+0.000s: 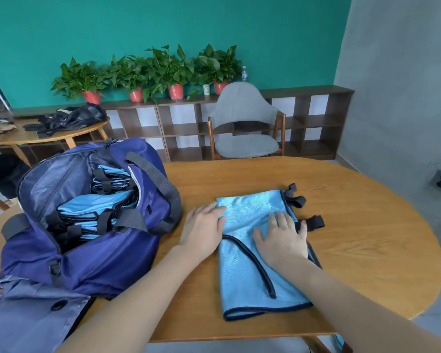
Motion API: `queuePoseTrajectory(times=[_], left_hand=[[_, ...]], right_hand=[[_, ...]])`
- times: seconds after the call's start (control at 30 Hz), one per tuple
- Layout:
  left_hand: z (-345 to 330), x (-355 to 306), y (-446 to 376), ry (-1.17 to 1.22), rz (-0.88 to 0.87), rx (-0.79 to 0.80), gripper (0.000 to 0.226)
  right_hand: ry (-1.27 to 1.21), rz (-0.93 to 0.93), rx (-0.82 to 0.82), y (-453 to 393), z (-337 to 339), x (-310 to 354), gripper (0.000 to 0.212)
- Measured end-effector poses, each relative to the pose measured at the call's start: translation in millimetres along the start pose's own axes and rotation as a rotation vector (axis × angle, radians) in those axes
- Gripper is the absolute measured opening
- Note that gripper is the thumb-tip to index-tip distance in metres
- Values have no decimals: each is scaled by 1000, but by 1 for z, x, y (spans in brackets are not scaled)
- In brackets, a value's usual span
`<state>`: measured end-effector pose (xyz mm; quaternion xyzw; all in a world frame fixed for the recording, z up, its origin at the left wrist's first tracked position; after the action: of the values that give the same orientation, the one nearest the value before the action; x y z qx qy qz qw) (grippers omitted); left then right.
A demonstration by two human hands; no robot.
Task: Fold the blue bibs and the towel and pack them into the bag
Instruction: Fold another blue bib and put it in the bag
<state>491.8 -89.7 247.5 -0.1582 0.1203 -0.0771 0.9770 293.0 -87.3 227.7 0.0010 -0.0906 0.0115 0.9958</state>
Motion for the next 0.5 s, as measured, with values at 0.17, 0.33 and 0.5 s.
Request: queuePoseTrajectory(times=[0.17, 0.33, 0.5], left_hand=[[1, -28, 26, 191, -125, -39, 36], [4, -59, 65, 305, -228, 2, 37], [11, -69, 86, 381, -246, 0, 35]], right_hand=[[-97, 154, -104, 3, 15, -6, 67], [-352, 503, -19, 43, 30, -28, 42], [-464, 521, -9, 67, 23, -57, 33]])
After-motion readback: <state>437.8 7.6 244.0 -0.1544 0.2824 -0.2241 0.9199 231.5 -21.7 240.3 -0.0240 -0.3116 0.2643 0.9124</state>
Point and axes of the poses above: each hand's wrist, its own y-axis away from the middle knuckle, its own z-axis out of the back of the hand, x = y × z, the point moved 5 cm from there along -y, towards the middle knuckle, and after that the axes turned 2 degrees about -z, right-handed, at the moved point
